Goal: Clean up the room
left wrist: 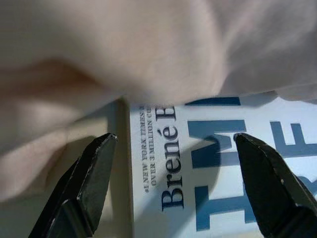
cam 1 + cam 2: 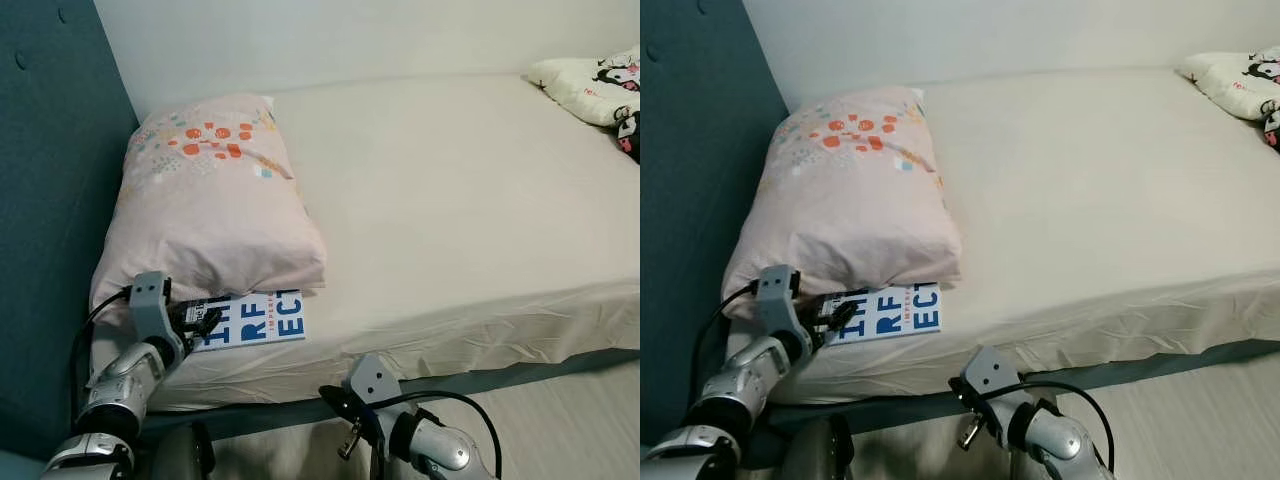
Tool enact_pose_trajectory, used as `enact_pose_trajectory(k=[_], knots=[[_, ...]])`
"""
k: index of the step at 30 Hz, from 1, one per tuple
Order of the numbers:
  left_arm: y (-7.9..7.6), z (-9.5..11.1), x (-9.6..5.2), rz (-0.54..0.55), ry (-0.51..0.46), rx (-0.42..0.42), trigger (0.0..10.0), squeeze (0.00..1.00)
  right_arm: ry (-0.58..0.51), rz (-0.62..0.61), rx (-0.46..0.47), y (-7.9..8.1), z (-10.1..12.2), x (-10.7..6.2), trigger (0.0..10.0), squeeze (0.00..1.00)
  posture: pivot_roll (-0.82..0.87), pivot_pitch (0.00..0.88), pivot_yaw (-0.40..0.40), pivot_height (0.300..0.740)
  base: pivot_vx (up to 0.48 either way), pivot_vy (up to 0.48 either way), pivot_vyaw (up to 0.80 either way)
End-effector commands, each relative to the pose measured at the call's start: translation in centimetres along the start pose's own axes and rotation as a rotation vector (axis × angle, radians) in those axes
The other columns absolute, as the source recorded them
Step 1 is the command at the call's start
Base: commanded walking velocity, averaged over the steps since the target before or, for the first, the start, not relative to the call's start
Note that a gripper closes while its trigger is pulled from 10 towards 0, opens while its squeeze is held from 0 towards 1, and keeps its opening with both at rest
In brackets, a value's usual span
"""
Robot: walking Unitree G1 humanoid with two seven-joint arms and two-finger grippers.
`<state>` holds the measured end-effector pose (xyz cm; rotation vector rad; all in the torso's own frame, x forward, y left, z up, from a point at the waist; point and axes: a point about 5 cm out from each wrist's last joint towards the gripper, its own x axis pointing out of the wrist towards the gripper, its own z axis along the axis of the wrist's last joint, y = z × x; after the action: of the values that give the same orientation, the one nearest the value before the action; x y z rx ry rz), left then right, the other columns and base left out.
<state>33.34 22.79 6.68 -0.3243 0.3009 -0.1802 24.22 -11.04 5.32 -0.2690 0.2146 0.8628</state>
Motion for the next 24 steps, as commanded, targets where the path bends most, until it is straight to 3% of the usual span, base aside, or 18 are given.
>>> enact_pose_trajectory(k=[1,15,21,24], knots=[[0.7,-0.5,-0.4,-0.008,0.029,-0.04,10.0,0.0,0.01,0.003,0.021,0.1,-0.3,-0.2,10.0,0.0,-0.04,0.248,-0.028,0.525,0.0,0.0,0.0],[-1.0,-1.3,-0.3,-0.226,0.08,-0.085,10.0,0.0,0.013,0.004,0.024,0.1,-0.2,-0.1,10.0,0.0,-0.04,0.246,-0.03,0.525,0.0,0.0,0.0],[-1.1,-1.2,-0.3,-0.239,0.09,-0.063,10.0,0.0,0.015,0.004,0.023,0.1,-0.3,-0.1,10.0,0.0,-0.04,0.246,-0.029,0.525,0.0,0.0,0.0],[-0.4,-0.7,-0.2,-0.171,0.075,-0.015,10.0,0.0,0.016,0.004,0.02,0.1,-0.3,0.0,10.0,0.0,-0.04,0.242,-0.029,0.525,0.0,0.0,0.0]])
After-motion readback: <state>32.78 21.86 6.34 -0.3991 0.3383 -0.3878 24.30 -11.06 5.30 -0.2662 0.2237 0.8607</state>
